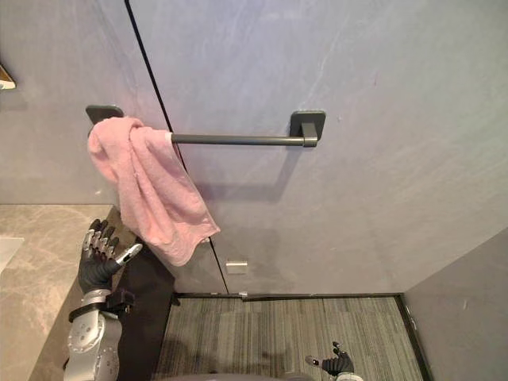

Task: Organize washtable

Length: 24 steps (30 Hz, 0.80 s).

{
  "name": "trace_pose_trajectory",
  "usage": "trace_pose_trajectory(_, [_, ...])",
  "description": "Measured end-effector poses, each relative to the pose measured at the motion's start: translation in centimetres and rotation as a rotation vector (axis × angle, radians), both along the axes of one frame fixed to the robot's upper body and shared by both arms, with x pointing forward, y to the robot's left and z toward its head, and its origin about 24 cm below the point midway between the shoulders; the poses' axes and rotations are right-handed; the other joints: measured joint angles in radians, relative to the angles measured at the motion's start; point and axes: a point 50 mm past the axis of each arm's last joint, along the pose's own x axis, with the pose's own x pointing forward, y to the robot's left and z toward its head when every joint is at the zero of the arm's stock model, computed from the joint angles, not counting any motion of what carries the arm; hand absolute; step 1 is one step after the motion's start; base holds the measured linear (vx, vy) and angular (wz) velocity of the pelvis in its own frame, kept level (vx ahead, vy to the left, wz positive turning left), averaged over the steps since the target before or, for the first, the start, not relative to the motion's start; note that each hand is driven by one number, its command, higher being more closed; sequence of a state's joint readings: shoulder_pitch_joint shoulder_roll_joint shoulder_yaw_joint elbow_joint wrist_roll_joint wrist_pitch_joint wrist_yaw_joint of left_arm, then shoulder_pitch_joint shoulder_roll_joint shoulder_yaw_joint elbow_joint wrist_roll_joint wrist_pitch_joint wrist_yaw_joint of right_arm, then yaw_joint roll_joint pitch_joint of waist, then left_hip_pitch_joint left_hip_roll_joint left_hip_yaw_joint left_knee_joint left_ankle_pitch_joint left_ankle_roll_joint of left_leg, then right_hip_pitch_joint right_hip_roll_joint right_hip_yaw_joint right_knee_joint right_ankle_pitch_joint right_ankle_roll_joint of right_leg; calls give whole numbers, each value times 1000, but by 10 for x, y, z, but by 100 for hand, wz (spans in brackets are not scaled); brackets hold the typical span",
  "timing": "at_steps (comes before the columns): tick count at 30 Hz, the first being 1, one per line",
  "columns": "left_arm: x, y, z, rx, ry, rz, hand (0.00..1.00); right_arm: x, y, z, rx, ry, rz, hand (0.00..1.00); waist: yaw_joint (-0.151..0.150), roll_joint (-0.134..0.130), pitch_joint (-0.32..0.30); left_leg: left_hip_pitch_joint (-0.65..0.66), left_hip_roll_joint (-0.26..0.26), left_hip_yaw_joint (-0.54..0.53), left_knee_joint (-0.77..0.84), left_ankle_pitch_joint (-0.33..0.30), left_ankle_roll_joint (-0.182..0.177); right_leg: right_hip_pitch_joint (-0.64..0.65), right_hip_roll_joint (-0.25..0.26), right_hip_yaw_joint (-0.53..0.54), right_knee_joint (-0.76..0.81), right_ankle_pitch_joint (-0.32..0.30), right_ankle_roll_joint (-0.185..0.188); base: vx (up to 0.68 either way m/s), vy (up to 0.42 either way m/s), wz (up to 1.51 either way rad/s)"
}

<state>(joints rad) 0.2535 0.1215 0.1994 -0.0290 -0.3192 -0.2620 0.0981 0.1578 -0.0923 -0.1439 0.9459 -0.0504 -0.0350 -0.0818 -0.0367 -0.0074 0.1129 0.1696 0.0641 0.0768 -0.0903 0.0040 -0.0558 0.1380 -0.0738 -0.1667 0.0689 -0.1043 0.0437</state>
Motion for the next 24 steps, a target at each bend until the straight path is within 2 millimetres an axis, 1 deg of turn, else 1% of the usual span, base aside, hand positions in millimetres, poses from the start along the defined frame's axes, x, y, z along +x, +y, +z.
trace_pose_trajectory(6, [0, 4, 2, 12, -2, 29, 0, -2, 0, 0, 0, 4, -1, 0, 2, 0, 0, 0, 0, 0, -1, 0, 0, 0, 0, 0, -1, 0, 0, 0, 0, 0])
trace_pose_trajectory(8, [1, 9, 5, 19, -16, 47, 0, -2, 0, 0, 0, 4, 0, 0, 3, 0, 0, 0, 0, 0, 0, 0, 0, 0, 0, 0, -1, 0, 0, 0, 0, 0])
trace_pose_trajectory(14, [6, 37, 27, 107, -77, 138, 0, -2, 0, 0, 13, 5, 15, 0, 3, 0, 0, 0, 0, 0, 0, 0, 0, 0, 0, 0, -2, 0, 0, 0, 0, 0])
trace_pose_trajectory(18, [10, 44, 37, 157, -100, 142, 0, -2, -1, 0, 8, 7, 27, 0, 6, 1, -1, -1, 0, 1, -2, 0, 0, 0, 1, 0, -4, 0, 0, 0, 0, 0])
trace_pose_trajectory(20, [16, 46, 45, 201, -115, 142, 0, -1, -2, 0, 4, 9, 40, 0, 9, 1, -1, -1, 0, 1, -2, 0, 0, 0, 1, 0, -5, 0, 0, 0, 0, 0])
trace_pose_trajectory(24, [25, 52, 53, 257, -121, 137, 0, -1, -4, 1, 1, 11, 60, 0, 9, 3, -2, -2, 0, 2, -3, 0, 0, -1, 1, 2, -8, 1, 0, 0, 0, 0])
